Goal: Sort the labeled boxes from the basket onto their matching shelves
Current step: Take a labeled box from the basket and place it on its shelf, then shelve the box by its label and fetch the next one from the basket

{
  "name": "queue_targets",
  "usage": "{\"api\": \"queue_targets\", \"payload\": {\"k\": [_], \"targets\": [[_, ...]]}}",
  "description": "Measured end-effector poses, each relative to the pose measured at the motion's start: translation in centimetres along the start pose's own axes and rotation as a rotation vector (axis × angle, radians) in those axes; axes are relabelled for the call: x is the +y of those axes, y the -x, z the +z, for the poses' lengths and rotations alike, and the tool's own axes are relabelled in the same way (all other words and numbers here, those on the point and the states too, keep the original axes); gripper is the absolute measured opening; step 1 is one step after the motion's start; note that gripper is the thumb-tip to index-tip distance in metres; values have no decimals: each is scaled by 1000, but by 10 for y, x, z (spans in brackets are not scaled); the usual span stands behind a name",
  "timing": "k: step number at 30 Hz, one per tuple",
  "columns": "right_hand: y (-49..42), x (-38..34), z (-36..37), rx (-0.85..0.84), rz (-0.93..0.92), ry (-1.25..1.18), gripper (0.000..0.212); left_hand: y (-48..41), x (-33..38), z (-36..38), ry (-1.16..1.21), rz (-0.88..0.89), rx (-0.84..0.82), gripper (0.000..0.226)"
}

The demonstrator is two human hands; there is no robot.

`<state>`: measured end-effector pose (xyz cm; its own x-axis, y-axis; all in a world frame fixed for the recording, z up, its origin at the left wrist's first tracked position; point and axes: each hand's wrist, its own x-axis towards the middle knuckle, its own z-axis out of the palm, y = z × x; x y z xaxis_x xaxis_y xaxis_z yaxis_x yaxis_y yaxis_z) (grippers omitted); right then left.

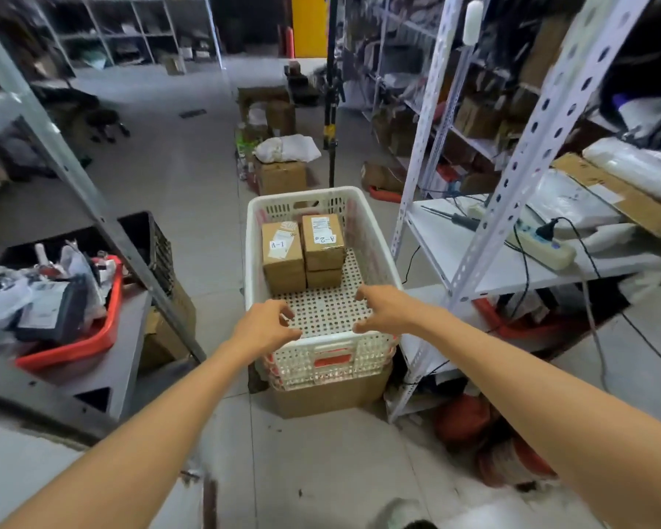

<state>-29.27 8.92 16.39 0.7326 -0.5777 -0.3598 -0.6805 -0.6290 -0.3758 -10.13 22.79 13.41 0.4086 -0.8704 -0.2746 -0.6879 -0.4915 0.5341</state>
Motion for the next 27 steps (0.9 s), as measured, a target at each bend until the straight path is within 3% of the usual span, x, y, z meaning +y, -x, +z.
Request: {"api": "queue_targets", "payload": {"k": [10, 27], "targets": [[-141, 44, -23, -17, 93, -31, 55, -118, -17, -15, 41, -48, -1, 38], [-355, 121, -20, -150, 320, -281, 67, -364, -59, -8, 82, -197, -198, 40]]}}
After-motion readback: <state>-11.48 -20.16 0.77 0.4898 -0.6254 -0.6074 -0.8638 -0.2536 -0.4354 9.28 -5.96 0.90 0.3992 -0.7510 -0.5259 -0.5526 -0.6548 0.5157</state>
